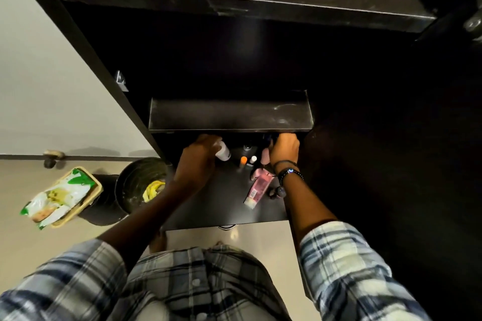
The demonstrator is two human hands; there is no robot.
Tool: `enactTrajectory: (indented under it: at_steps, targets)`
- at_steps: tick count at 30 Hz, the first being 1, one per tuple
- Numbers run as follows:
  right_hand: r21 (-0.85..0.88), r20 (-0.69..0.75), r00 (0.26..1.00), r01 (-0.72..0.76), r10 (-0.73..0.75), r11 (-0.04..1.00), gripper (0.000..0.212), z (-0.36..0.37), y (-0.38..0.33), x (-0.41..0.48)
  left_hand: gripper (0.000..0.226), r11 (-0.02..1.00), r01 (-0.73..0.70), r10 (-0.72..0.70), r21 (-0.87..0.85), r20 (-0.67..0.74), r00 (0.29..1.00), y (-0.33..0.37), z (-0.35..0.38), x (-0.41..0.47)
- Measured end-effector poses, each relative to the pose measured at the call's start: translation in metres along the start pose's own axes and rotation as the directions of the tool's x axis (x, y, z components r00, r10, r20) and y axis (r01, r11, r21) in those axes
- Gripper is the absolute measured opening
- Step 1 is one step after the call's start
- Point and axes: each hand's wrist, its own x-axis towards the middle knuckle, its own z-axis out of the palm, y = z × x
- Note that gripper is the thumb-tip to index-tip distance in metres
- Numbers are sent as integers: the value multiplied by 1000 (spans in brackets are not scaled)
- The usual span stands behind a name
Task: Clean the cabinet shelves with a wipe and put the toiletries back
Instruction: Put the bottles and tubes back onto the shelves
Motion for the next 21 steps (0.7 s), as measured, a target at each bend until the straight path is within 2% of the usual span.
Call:
enactTrajectory:
  at_steps: [8,15,21]
  targets:
    - [317,-238,963,201,-128,927,27,-8,15,-85,23,993,-26,10,-118,-132,991,20,-18,-38]
    - [416,-391,899,364,-197,833,32,-59,-2,-126,22,987,-107,66,-123,-295,953,54,-56,-49]
    - [521,-562,805,524,-192,673,41,-127,-62,-125,24,955,-259,169,-142,-457,873,96,-136,-42]
